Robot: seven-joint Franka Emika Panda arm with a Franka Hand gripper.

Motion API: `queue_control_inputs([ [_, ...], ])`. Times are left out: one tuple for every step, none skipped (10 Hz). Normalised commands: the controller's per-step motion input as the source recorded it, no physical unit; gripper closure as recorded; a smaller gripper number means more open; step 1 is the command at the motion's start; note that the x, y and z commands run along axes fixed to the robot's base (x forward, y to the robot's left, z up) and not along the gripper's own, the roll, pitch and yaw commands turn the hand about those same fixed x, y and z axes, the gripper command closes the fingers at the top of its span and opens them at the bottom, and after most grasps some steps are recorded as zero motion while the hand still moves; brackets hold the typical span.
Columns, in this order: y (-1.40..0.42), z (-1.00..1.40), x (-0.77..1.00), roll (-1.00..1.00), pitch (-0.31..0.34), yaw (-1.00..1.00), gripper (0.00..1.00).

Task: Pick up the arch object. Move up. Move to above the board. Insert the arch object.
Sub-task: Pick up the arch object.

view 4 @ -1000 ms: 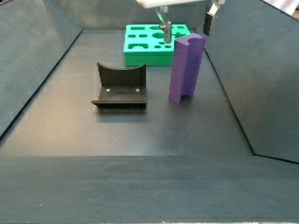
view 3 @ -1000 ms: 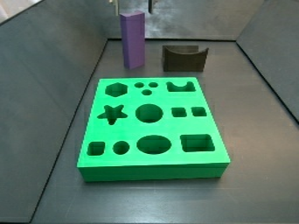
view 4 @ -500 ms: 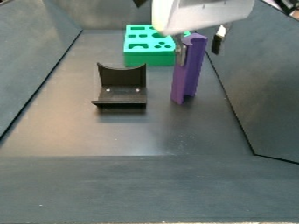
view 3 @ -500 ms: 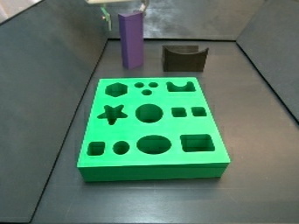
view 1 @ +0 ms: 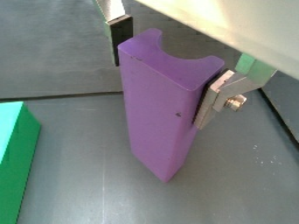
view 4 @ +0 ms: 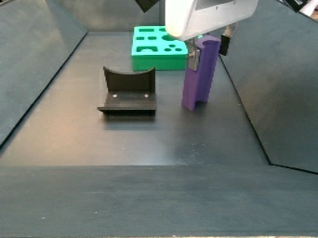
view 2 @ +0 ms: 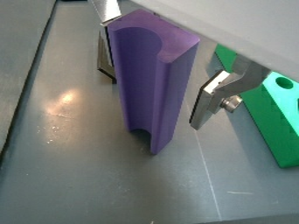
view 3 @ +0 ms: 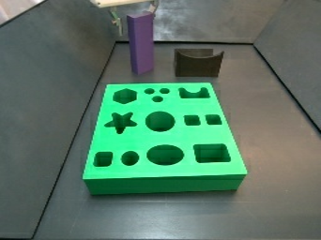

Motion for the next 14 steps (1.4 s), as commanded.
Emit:
queue_control_inputs([
  [-0.1,0.0,0.03,0.0,-0.026,0.0,0.0],
  [0.0,0.0,0.0,0.0,0.0,0.0,1.0],
  [0.0,0.0,0.0,0.0,0.0,0.0,1.0],
  [0.0,0.0,0.0,0.0,0.0,0.0,1.0],
  [0.0,0.0,0.0,0.0,0.0,0.0,1.0],
  [0.0,0.0,0.0,0.0,0.0,0.0,1.0],
  [0.0,0.0,0.0,0.0,0.0,0.0,1.0],
  [0.0,0.0,0.0,0.0,0.0,0.0,1.0],
  [0.0,0.0,0.0,0.0,0.0,0.0,1.0],
  [0.0,0.0,0.0,0.0,0.0,0.0,1.0],
  [0.0,0.0,0.0,0.0,0.0,0.0,1.0],
  [0.0,0.0,0.0,0.0,0.0,0.0,1.0],
  [0.0,0.0,0.0,0.0,0.0,0.0,1.0],
  [0.0,0.0,0.0,0.0,0.0,0.0,1.0],
])
